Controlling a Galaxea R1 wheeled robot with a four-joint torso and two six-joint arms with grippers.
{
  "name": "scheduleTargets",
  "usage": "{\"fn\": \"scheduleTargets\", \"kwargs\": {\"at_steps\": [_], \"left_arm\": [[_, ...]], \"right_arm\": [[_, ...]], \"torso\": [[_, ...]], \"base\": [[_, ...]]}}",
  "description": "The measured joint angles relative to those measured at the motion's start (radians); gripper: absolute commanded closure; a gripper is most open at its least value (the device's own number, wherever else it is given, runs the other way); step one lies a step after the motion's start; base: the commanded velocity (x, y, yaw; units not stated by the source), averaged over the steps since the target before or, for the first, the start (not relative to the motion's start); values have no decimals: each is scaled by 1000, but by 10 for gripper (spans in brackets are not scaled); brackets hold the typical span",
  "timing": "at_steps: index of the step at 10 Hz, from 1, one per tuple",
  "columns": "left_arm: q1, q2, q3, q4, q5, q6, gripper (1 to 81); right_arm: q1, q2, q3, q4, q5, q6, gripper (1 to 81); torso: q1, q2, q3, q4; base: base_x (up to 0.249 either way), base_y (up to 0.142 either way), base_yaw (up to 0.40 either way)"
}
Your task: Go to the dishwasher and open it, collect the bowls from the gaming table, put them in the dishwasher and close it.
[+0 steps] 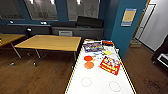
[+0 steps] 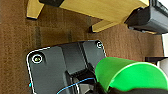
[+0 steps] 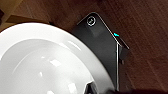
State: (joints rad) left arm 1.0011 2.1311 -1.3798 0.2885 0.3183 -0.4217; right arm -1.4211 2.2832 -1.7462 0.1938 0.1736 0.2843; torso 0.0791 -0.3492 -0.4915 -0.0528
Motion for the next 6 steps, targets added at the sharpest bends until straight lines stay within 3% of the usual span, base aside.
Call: {"fn": "scheduleTargets", "kwargs": {"at_steps": [3, 6], "left_arm": [[146, 49, -181, 56, -123, 0, 811], [237, 147, -346, 95, -209, 2, 811]], "right_arm": [[-12, 52, -29, -12, -1, 0, 811], [-20, 58, -70, -23, -5, 0, 811]], "torso": [[-1, 0, 1, 0], [-1, -1, 3, 0]], "base": [[0, 0, 0], [0, 0, 0]]}}
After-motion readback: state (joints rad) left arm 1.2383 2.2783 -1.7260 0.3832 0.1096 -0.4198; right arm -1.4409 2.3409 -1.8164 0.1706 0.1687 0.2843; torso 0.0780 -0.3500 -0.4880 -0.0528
